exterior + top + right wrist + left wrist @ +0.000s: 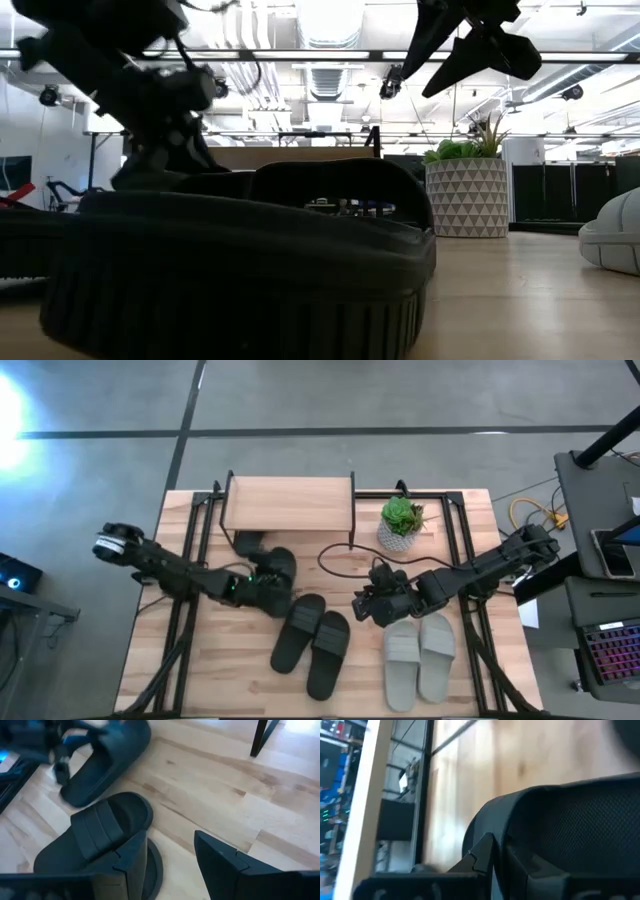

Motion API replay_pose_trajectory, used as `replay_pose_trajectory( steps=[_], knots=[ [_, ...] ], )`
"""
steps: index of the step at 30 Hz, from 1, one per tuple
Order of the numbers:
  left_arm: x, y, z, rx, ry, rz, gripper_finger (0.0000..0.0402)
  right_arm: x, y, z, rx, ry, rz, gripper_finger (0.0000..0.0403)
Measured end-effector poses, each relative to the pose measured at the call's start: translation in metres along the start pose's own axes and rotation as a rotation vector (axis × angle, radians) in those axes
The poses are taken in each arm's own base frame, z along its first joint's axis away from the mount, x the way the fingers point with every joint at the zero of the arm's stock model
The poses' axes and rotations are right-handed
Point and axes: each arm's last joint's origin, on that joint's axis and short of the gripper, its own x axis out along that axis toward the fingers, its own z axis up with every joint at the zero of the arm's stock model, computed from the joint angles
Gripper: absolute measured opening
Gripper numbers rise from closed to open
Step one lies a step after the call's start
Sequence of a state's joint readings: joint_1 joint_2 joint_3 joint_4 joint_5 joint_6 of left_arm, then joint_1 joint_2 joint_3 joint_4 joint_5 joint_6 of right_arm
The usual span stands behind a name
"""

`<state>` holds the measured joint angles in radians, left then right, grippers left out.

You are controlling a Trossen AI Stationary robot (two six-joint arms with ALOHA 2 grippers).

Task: Pick and place slides into the shelf
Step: Put the black slide under the shelf

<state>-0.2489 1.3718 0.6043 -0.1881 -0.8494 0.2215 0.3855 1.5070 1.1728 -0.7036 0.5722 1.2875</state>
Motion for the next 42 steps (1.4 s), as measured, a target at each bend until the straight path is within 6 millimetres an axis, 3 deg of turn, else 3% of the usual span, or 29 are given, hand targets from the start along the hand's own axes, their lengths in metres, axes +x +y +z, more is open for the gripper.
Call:
replay_pose_trajectory(
  steps=[6, 14, 20, 32, 36, 42],
  knots=[
    [0.021, 0.017, -0.021, -0.053, 0.079, -0.043, 0.0012, 0.000, 0.000, -0.001, 0.014, 0.006, 0.004, 0.0155],
    [0.036, 0.022, -0.020, -0.026, -0.009, -0.086, 0.0015, 0.000, 0.000, 0.000, 0.005, -0.004, 0.001, 0.0155],
    [0.043, 0.026, -0.031, -0.041, 0.039, -0.087, 0.0052, 0.000, 0.000, 0.000, 0.004, -0.005, 0.001, 0.0161],
    [0.024, 0.047, -0.019, -0.176, 0.028, -0.078, 0.0195, 0.000, 0.000, 0.000, 0.007, -0.025, -0.008, 0.0208],
    [0.015, 0.050, -0.021, -0.296, 0.050, -0.232, 0.0211, 0.000, -0.001, 0.001, 0.014, -0.030, -0.012, 0.0210],
    [0.006, 0.044, -0.032, -0.337, 0.129, -0.345, 0.0213, 0.003, -0.002, 0.005, 0.023, -0.036, -0.022, 0.0210]
  ],
)
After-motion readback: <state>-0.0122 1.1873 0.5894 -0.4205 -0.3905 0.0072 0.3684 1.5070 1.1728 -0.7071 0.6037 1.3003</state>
